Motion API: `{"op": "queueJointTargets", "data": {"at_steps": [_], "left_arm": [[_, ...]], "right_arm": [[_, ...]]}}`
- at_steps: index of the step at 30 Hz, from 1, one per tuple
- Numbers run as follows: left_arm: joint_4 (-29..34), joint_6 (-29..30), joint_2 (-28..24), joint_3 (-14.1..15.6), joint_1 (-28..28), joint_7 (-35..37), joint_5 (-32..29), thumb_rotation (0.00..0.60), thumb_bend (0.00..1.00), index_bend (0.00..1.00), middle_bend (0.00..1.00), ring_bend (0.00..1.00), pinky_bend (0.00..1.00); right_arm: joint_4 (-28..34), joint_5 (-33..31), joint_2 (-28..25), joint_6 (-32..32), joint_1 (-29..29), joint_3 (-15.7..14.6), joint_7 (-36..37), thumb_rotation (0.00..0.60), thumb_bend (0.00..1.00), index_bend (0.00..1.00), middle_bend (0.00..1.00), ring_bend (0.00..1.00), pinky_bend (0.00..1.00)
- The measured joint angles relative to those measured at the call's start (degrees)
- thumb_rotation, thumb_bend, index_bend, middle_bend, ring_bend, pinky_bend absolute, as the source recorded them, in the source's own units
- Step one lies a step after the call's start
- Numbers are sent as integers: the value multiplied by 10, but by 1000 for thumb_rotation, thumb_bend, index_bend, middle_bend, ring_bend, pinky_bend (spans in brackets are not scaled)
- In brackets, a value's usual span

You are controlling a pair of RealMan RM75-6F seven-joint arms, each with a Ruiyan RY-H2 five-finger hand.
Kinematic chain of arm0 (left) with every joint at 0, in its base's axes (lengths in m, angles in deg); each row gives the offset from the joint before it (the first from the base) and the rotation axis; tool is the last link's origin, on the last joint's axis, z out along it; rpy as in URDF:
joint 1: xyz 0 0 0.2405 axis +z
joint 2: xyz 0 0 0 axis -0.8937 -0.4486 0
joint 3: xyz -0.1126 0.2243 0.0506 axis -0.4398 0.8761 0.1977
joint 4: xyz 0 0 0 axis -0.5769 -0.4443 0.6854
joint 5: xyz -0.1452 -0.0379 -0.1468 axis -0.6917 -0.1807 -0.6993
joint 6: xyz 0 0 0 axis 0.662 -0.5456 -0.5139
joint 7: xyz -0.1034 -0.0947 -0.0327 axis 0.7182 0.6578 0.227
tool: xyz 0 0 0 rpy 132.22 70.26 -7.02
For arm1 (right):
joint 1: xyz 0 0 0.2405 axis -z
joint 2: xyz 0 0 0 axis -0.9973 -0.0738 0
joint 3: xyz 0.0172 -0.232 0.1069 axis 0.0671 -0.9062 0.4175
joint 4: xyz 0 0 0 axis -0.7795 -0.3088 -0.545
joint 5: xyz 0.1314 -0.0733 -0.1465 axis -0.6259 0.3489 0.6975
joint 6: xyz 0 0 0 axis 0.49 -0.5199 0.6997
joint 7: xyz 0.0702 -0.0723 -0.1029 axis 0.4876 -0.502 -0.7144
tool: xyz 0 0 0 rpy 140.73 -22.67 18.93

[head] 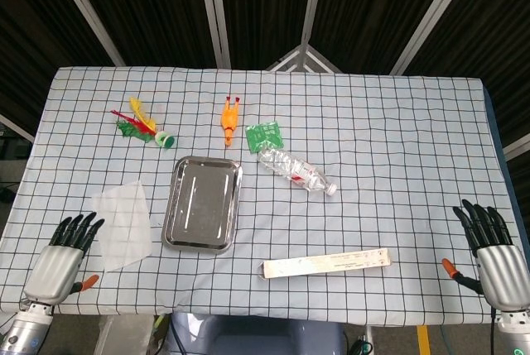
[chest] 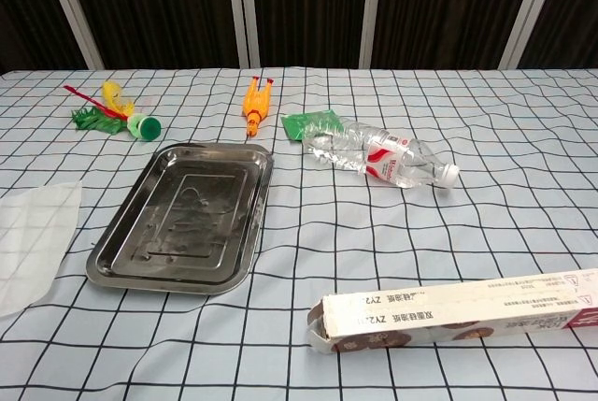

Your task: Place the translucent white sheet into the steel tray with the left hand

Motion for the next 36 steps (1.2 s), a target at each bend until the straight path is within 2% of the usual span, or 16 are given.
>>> {"op": "queueJointTargets", "data": {"at_steps": [7, 15, 22, 36], "left_arm": [[-51, -38, 27, 15, -14, -18, 14, 600, 182, 0, 0, 0, 0], [-100, -59, 48, 11, -27, -23, 9, 600, 233, 0, 0, 0, 0], [-121, -75, 42, 8, -37, -18, -3, 600, 237, 0, 0, 0, 0], [-161, -104, 74, -4, -57, -34, -23, 600, 238, 0, 0, 0, 0]], "right_arm": [[0, 1, 0, 0, 0, 0, 0, 600, 290, 0, 0, 0, 0], [1, 0, 0, 1, 0, 0, 2, 600, 290, 0, 0, 0, 0], [2, -1, 0, 0, 0, 0, 3, 600, 291, 0, 0, 0, 0], [2, -1, 1, 2, 1, 1, 1, 600, 290, 0, 0, 0, 0]]}}
